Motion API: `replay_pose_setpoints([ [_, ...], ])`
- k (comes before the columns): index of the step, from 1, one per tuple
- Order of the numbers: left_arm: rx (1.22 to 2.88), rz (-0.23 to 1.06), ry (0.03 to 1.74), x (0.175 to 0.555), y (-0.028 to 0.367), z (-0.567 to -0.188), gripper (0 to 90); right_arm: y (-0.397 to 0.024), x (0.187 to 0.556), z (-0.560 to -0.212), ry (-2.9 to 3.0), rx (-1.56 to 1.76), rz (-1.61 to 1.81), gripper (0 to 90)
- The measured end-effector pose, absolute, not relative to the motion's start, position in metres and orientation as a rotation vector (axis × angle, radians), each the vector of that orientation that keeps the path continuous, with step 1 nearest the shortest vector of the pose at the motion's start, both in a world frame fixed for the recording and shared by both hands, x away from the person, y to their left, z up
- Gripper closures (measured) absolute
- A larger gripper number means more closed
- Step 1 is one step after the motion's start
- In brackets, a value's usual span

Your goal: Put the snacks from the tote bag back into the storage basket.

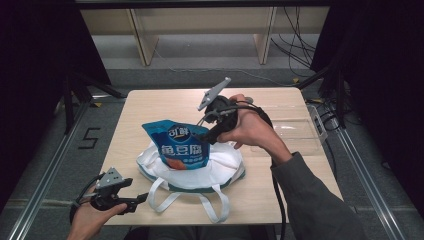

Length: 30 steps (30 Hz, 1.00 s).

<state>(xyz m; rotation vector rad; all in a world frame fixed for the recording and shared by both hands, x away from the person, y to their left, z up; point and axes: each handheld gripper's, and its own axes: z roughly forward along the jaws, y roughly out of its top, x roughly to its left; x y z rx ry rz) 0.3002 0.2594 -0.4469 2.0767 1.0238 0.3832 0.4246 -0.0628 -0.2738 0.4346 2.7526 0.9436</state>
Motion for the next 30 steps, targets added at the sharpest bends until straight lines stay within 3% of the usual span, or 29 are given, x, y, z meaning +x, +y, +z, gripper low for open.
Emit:
replay_pose_setpoints([
  [21, 2.098, 0.407, 0.985, 0.302, 0.261, -0.447, 22.7, 0.007, 0.455, -0.272, 2.885, 0.406, 0.710, 47.0],
  [30, 2.079, 0.385, 1.011, 0.300, 0.259, -0.447, 22.7, 0.020, 0.469, -0.281, 2.946, 0.331, 0.616, 60.3],
])
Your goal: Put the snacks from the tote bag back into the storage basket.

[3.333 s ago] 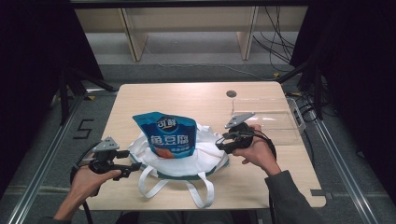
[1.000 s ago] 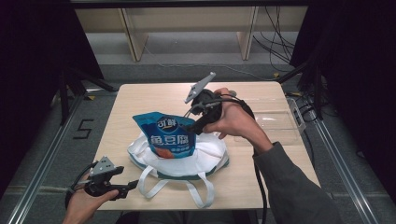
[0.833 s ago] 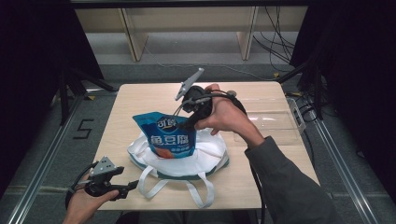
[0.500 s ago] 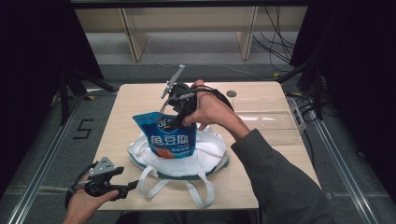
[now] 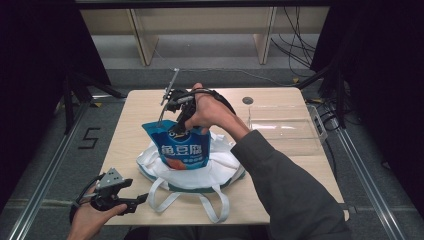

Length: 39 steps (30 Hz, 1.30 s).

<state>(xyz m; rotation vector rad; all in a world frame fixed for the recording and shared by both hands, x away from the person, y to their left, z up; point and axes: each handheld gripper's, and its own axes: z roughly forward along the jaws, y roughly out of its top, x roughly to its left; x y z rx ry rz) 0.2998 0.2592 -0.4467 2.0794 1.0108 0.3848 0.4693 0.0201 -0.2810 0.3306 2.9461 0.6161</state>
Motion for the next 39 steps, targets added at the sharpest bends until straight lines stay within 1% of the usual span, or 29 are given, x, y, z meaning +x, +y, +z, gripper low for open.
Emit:
replay_pose_setpoints([
  [2, 2.088, 0.387, 1.007, 0.300, 0.260, -0.446, 22.8, 0.021, 0.472, -0.283, 2.957, 0.281, 0.628, 64.6],
  [5, 2.090, 0.387, 1.000, 0.301, 0.260, -0.447, 22.8, 0.022, 0.472, -0.284, 2.976, 0.310, 0.584, 69.7],
  [7, 2.096, 0.390, 1.002, 0.301, 0.260, -0.446, 22.8, 0.023, 0.476, -0.286, 2.976, 0.233, 0.613, 72.1],
  [8, 2.094, 0.389, 1.001, 0.301, 0.260, -0.446, 22.7, 0.023, 0.475, -0.286, 2.986, 0.279, 0.579, 72.8],
  [10, 2.092, 0.380, 0.994, 0.301, 0.260, -0.447, 22.7, 0.024, 0.478, -0.289, 2.980, 0.211, 0.590, 74.6],
  [16, 2.090, 0.385, 0.993, 0.300, 0.260, -0.448, 22.7, 0.027, 0.480, -0.292, 3.007, 0.191, 0.557, 85.6],
  [19, 2.092, 0.380, 0.993, 0.301, 0.260, -0.447, 22.7, 0.030, 0.478, -0.293, 3.004, 0.164, 0.528, 89.2],
  [25, 2.100, 0.381, 0.999, 0.301, 0.261, -0.447, 22.8, 0.030, 0.476, -0.293, 2.984, 0.062, 0.519, 90.0],
  [26, 2.100, 0.381, 1.000, 0.301, 0.261, -0.447, 22.7, 0.030, 0.474, -0.292, 2.993, 0.102, 0.510, 90.0],
  [29, 2.076, 0.385, 1.019, 0.300, 0.259, -0.449, 22.7, 0.028, 0.475, -0.287, 2.985, 0.065, 0.501, 90.0],
  [30, 2.089, 0.393, 1.000, 0.301, 0.260, -0.448, 22.8, 0.028, 0.473, -0.284, 2.983, 0.078, 0.507, 90.0],
  [31, 2.066, 0.380, 1.029, 0.300, 0.259, -0.449, 22.7, 0.028, 0.472, -0.279, 2.986, 0.079, 0.499, 90.0],
  [32, 2.090, 0.393, 1.002, 0.301, 0.260, -0.449, 22.7, 0.027, 0.471, -0.273, 2.975, 0.075, 0.502, 90.0],
  [36, 2.086, 0.376, 1.041, 0.301, 0.260, -0.448, 22.7, 0.026, 0.465, -0.249, 2.967, 0.081, 0.525, 90.0],
  [39, 2.077, 0.375, 1.041, 0.301, 0.262, -0.448, 22.7, 0.021, 0.465, -0.230, 2.960, 0.064, 0.563, 90.0],
])
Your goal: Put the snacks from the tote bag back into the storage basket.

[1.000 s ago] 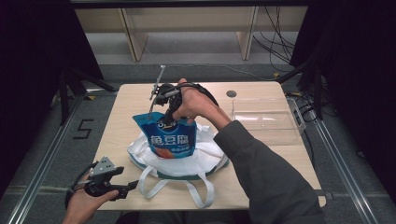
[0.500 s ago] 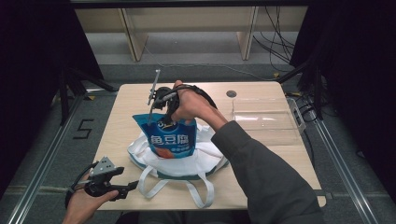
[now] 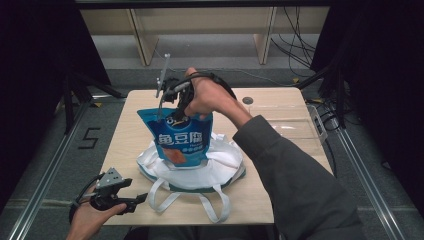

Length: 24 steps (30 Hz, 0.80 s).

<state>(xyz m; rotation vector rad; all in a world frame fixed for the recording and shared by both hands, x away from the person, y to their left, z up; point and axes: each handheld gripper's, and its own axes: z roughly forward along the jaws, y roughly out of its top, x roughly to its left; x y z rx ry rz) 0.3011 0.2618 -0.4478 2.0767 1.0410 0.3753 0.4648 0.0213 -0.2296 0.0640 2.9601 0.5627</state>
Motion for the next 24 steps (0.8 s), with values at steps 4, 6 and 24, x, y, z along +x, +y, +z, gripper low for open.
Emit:
replay_pose_setpoints([
  [4, 2.078, 0.379, 1.041, 0.301, 0.261, -0.448, 22.7, 0.013, 0.464, -0.208, 2.930, 0.046, 0.544, 90.0],
  [6, 2.073, 0.366, 1.037, 0.301, 0.261, -0.448, 22.7, 0.006, 0.465, -0.200, 2.913, 0.046, 0.550, 90.0],
  [24, 2.053, 0.341, 1.035, 0.302, 0.263, -0.447, 22.6, -0.098, 0.492, -0.184, 2.835, 0.280, 0.398, 90.0],
])
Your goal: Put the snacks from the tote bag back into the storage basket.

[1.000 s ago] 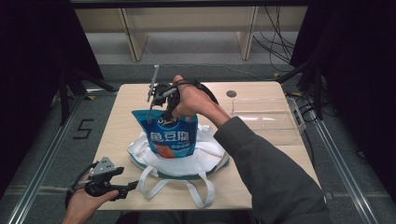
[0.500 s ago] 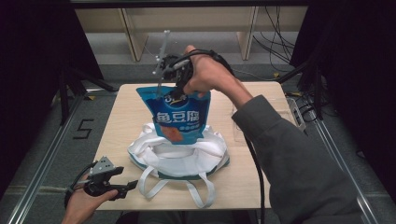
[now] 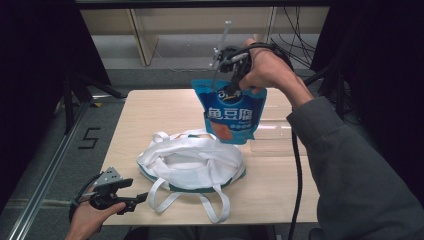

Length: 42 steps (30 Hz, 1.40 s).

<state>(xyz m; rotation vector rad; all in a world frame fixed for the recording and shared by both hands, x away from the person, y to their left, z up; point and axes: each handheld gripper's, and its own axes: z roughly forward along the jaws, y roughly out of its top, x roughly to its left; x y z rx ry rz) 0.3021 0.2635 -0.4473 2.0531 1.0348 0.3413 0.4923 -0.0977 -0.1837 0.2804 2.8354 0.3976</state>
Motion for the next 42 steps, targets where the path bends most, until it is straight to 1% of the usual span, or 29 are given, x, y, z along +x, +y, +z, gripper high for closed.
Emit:
replay_pose_setpoints([
  [13, 2.093, 0.344, 1.012, 0.304, 0.265, -0.447, 22.6, -0.165, 0.502, -0.179, 2.807, 0.482, 0.413, 90.0],
  [17, 2.087, 0.349, 1.015, 0.304, 0.265, -0.447, 22.6, -0.182, 0.507, -0.178, 2.790, 0.513, 0.388, 90.0],
  [18, 2.075, 0.369, 1.022, 0.304, 0.264, -0.449, 22.6, -0.185, 0.506, -0.178, 2.789, 0.533, 0.383, 90.0],
  [20, 2.096, 0.364, 1.028, 0.304, 0.265, -0.448, 22.6, -0.192, 0.508, -0.179, 2.787, 0.543, 0.384, 90.0],
  [22, 2.073, 0.369, 1.022, 0.304, 0.264, -0.448, 22.6, -0.199, 0.511, -0.180, 2.785, 0.558, 0.384, 90.0],
  [26, 2.084, 0.371, 1.021, 0.305, 0.265, -0.449, 22.6, -0.213, 0.516, -0.182, 2.778, 0.591, 0.389, 90.0],
  [30, 2.083, 0.370, 1.029, 0.305, 0.265, -0.448, 22.6, -0.223, 0.521, -0.185, 2.767, 0.601, 0.400, 90.0],
  [33, 2.119, 0.370, 1.009, 0.306, 0.267, -0.447, 22.6, -0.229, 0.524, -0.186, 2.757, 0.624, 0.399, 90.0],
  [36, 2.083, 0.368, 1.041, 0.306, 0.267, -0.450, 22.6, -0.232, 0.527, -0.188, 2.757, 0.631, 0.382, 90.0],
  [37, 2.103, 0.378, 1.030, 0.306, 0.268, -0.448, 22.6, -0.234, 0.529, -0.189, 2.760, 0.630, 0.378, 90.0],
  [38, 2.076, 0.387, 1.033, 0.306, 0.267, -0.449, 22.6, -0.234, 0.530, -0.190, 2.751, 0.643, 0.364, 90.0],
  [42, 2.091, 0.388, 1.024, 0.306, 0.268, -0.449, 22.6, -0.238, 0.536, -0.194, 2.757, 0.658, 0.356, 90.0],
])
